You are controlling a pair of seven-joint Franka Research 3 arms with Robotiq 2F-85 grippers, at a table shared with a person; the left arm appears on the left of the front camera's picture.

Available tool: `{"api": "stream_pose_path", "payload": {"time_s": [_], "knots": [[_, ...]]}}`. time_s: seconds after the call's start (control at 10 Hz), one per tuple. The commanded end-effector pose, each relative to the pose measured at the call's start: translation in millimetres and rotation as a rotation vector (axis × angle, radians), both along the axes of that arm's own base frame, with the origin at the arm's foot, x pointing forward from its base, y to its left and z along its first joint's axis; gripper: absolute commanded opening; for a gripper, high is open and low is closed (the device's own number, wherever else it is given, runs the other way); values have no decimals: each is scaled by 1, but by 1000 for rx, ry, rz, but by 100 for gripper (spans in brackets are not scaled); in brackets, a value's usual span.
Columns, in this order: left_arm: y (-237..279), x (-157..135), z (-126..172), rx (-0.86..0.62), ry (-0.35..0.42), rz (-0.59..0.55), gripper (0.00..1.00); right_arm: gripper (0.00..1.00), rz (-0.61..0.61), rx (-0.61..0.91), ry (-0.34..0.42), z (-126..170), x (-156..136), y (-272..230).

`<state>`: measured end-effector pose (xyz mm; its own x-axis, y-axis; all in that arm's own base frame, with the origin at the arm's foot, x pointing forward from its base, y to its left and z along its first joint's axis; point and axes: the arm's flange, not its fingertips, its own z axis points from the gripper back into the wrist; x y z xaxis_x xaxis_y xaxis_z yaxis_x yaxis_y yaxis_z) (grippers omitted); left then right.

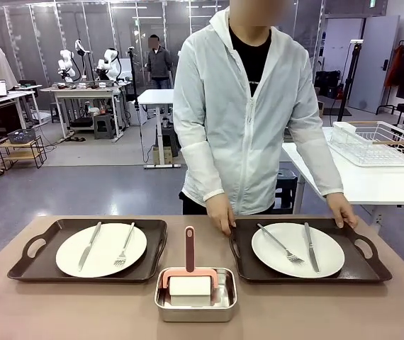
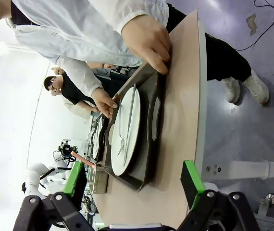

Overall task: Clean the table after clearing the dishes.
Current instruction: When the left (or right) Handle tray is removed, use the left hand (or right hand) to clean the left (or right) side of the table with the Lint Roller.

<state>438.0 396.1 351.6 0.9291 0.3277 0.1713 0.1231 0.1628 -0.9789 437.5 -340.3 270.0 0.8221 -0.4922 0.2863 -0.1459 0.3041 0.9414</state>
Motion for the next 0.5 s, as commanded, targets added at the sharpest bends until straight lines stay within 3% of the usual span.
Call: {"api": "stream_pose_path", "payload": {"time_s": [0.0,0.4], "knots": [[2,-2,0,3,-3,5,100,100,2,0,-1,2,-1,1],[2,-2,0,3,-3,5,100,100,2,0,-1,2,-1,1]]}}
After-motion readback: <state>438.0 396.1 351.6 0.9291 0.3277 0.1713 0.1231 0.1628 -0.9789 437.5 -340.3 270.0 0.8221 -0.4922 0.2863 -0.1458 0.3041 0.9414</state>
